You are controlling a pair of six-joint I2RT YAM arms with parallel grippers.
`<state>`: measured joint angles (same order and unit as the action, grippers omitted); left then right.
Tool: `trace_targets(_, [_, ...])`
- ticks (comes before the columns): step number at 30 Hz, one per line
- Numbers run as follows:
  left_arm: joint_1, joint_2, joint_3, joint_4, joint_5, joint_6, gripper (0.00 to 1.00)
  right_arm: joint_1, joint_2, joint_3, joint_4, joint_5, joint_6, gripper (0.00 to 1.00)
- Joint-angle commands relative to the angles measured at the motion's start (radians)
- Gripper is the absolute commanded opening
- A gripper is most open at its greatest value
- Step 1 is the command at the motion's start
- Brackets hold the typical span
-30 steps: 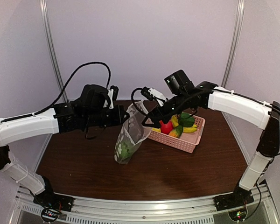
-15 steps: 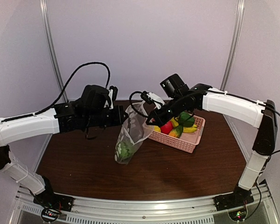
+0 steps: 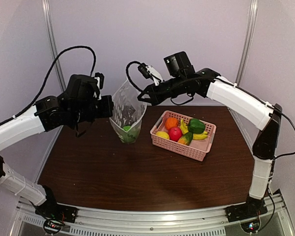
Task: Place the food in the zip-top bag and seal the zipper
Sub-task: Adjust the zipper food storage bag at the center of the board.
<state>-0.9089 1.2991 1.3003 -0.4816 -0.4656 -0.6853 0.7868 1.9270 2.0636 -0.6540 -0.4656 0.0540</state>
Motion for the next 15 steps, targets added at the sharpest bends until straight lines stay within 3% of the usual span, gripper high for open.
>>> trace_targets(1, [0.005,0.048,-0.009,-0.072,-0.009,0.064,0.0,0.007,0.053,0.014,-0.027,0.005,-0.003,0.03])
trace_targets(5, [0.004,0.099,0.015,-0.084,-0.006,0.076,0.0,0.009,0.057,-0.005,-0.041,-0.005,-0.014,0.18])
trace_targets(10, [0.004,0.138,0.037,-0.074,0.029,0.079,0.0,-0.03,-0.023,-0.041,-0.103,-0.042,-0.107,0.51])
trace_targets(15, [0.005,0.146,0.051,-0.049,0.053,0.116,0.0,-0.211,-0.151,-0.166,-0.115,-0.052,-0.162,0.59])
